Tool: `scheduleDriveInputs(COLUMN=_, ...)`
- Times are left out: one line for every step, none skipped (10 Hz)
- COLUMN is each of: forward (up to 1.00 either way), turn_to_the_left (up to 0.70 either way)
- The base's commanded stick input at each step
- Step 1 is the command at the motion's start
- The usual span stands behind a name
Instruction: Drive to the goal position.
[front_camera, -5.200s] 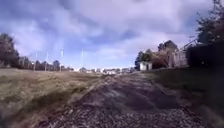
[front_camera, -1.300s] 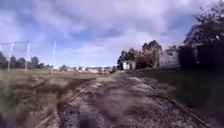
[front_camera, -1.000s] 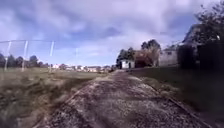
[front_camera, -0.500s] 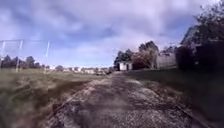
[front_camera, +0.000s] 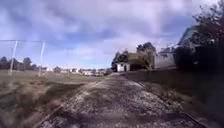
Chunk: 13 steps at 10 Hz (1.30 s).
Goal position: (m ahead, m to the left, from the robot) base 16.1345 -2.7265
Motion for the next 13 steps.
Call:
scheduleDriveInputs(forward=0.7, turn_to_the_left=-0.12)
scheduleDriveInputs(forward=0.7, turn_to_the_left=-0.12)
scheduleDriveInputs(forward=0.7, turn_to_the_left=-0.12)
scheduleDriveInputs(forward=0.7, turn_to_the_left=-0.12)
scheduleDriveInputs(forward=0.7, turn_to_the_left=-0.12)
scheduleDriveInputs(forward=0.7, turn_to_the_left=-0.12)
scheduleDriveInputs(forward=0.7, turn_to_the_left=-0.12)
scheduleDriveInputs(forward=0.7, turn_to_the_left=-0.12)
scheduleDriveInputs(forward=0.7, turn_to_the_left=-0.12)
scheduleDriveInputs(forward=0.7, turn_to_the_left=-0.09)
scheduleDriveInputs(forward=0.7, turn_to_the_left=-0.04)
scheduleDriveInputs(forward=0.7, turn_to_the_left=0.0)
scheduleDriveInputs(forward=0.7, turn_to_the_left=0.0)
